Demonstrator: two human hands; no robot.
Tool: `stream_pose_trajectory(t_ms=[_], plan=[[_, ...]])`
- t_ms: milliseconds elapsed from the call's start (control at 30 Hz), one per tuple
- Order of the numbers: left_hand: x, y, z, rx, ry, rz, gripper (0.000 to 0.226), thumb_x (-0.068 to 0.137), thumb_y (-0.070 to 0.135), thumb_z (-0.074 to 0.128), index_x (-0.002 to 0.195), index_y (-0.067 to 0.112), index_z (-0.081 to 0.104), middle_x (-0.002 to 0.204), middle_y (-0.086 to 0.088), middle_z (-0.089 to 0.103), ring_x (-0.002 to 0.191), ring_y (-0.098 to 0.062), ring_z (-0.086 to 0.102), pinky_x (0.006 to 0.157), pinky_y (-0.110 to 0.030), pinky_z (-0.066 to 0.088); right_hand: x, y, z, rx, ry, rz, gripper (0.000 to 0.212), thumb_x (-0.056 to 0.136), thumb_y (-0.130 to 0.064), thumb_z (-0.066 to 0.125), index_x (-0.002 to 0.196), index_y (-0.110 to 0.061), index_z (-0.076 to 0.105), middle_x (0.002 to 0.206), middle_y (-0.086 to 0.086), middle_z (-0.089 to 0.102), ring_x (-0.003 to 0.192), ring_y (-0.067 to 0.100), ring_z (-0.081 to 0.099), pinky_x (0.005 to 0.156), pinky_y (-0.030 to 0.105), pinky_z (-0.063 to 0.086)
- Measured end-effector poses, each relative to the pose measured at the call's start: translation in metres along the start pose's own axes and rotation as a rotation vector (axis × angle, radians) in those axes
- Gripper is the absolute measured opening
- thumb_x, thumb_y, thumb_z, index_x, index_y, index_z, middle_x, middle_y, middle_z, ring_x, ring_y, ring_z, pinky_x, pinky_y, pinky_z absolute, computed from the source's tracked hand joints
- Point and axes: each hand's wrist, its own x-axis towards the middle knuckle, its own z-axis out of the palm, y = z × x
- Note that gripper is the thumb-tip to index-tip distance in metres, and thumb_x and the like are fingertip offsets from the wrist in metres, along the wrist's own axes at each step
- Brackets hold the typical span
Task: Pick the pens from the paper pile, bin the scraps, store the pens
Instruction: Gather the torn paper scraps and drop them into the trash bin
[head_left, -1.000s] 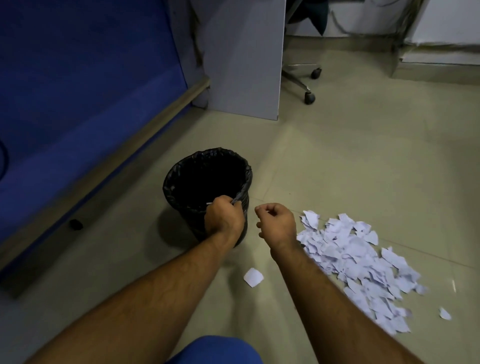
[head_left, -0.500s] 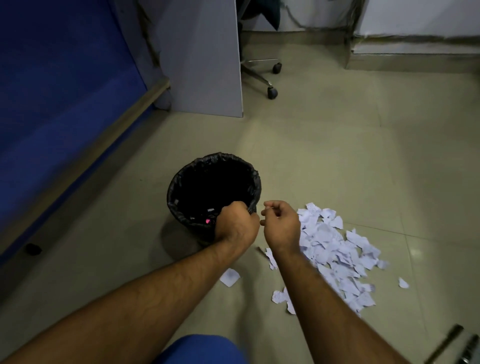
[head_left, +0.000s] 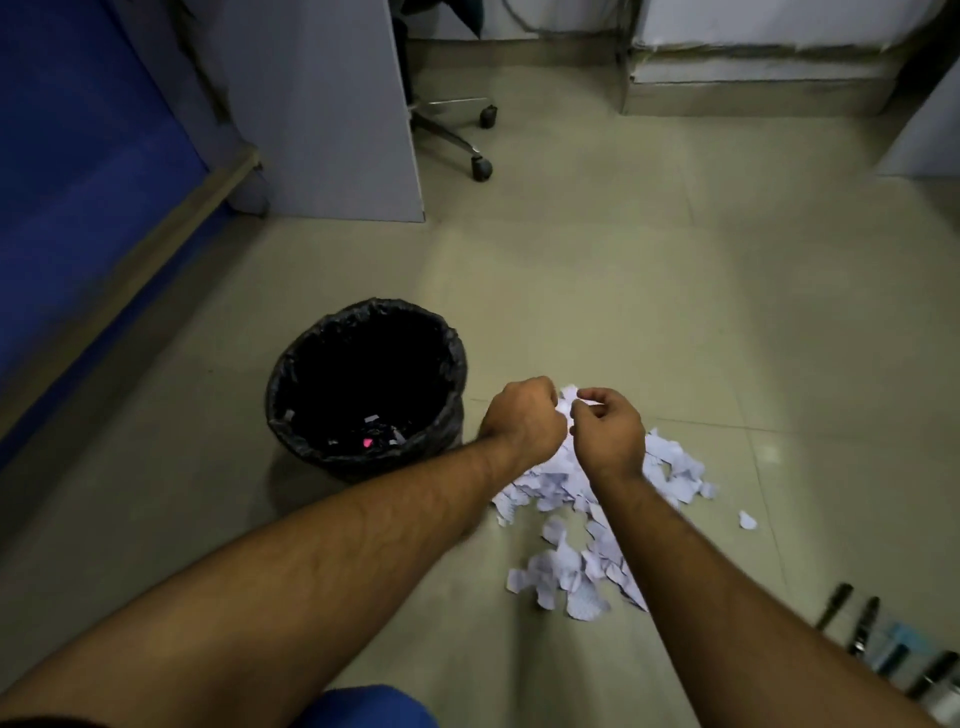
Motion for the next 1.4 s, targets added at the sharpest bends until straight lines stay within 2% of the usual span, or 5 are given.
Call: stream_pose_trajectory(t_ms=[433,700,900,1100,1400], plan=[[0.023,-0.007,0.155,0.217,-0.184,-0.007,0.048,0.084,0.026,0.064,0.128,0.013,0.051,0.132,-0.012,0.056,0.121,-0.032,0.054,0.097,-0.042,0.049,0.040,0.135,-0.049,-0.626,-0.124,-0.140,0.045,0.080,-0.032,0.067,0.123,-0.022,0.065,0.123,0.009,0.063,0.118,0.033,0.056,0.095,0.041,0.048],[0.025,-0.051,0.198,0.279,-0.206,-0.205,0.083,0.080,0.056,0.059,0.148,0.024,0.025,0.153,-0.008,0.028,0.140,-0.033,0.030,0.106,-0.054,0.037,0.053,0.171,-0.038,-0.932,-0.346,-0.165,0.101,0.079,-0.069,0.057,0.158,-0.021,0.015,0.165,0.014,0.010,0.152,0.036,0.010,0.118,0.053,0.019],[-0.007,-0.047,0.209,0.412,-0.026,-0.030,0.044,0.090,0.038,0.050,0.130,0.022,0.046,0.129,-0.010,0.050,0.116,-0.034,0.051,0.092,-0.045,0.043,0.042,0.176,-0.039,-0.906,-0.326,-0.300,0.088,0.074,-0.064,0.049,0.149,-0.021,0.037,0.149,0.011,0.045,0.134,0.035,0.042,0.105,0.048,0.040],[0.012,-0.051,0.206,0.399,-0.238,-0.104,0.088,0.082,0.055,0.060,0.154,0.031,0.014,0.161,-0.012,0.011,0.144,-0.039,0.020,0.112,-0.054,0.031,0.047,0.181,-0.045,-0.975,-0.348,-0.308,0.091,0.078,-0.064,0.060,0.154,-0.024,0.030,0.156,0.012,0.034,0.144,0.035,0.031,0.108,0.048,0.033],[-0.009,-0.034,0.220,0.420,-0.083,-0.096,0.033,0.094,0.019,0.053,0.126,0.024,0.052,0.126,-0.011,0.051,0.112,-0.034,0.055,0.086,-0.042,0.052,0.023,0.181,-0.047,-0.873,-0.354,-0.335,0.050,0.085,-0.020,0.060,0.135,-0.022,0.054,0.126,0.014,0.056,0.112,0.035,0.053,0.084,0.039,0.048]])
